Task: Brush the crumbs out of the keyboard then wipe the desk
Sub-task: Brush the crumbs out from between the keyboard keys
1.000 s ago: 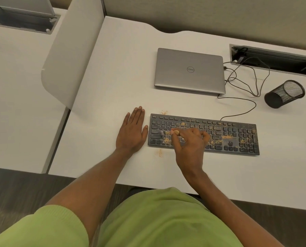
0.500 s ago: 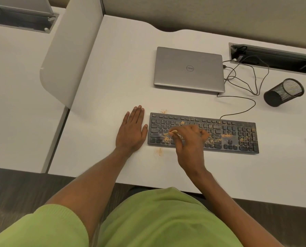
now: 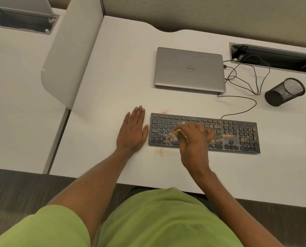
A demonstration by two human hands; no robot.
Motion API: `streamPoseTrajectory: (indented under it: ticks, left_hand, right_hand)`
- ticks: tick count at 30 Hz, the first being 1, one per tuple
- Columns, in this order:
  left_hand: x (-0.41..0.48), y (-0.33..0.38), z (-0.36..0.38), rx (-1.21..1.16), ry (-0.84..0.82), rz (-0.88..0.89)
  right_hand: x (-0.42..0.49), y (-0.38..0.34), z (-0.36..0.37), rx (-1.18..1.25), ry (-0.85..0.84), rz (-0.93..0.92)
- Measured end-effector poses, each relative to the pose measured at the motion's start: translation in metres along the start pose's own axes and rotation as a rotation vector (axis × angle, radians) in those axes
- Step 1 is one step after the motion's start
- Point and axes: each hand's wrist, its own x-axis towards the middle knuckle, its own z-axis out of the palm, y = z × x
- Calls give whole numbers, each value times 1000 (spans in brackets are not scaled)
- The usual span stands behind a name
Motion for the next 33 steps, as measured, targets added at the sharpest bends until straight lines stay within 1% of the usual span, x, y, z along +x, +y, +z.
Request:
streamPoseTrajectory:
  ticks: [2, 5, 9, 11, 13, 16, 20, 23, 25, 28, 33]
  left_hand:
    - [0, 0, 0, 1, 0, 2]
    - [0, 0, 0, -2, 3, 0]
    - [0, 0, 0, -4, 2, -2]
    - [0, 0, 0, -5, -2, -2]
    - [0, 0, -1, -8, -1, -2]
    - [0, 0, -1, -11, 0, -2]
    - [0, 0, -1, -14, -3, -5]
    - [0, 1, -2, -15, -5, -5]
    - [0, 1, -2, -14, -7, -3]
    - [0, 0, -2, -13, -3, -2]
    - [0, 0, -1, -16, -12, -6]
  right_hand:
    - [2, -2, 3, 34, -35, -19]
    - [1, 5, 6, 5, -70, -19]
    - [-1, 16, 0, -145, -33, 56]
    - [-1, 16, -3, -212, 7, 60]
    - [-1, 12, -4, -176, 48, 53]
    - [1, 4, 0, -7, 88, 72]
    - [2, 0, 9, 109, 61, 78]
    - [1, 4, 14, 104, 11, 80]
    - [0, 8, 13, 49, -1, 88]
    - [-1, 11, 8, -3, 47, 104]
    - [-2, 4, 9, 73, 147, 108]
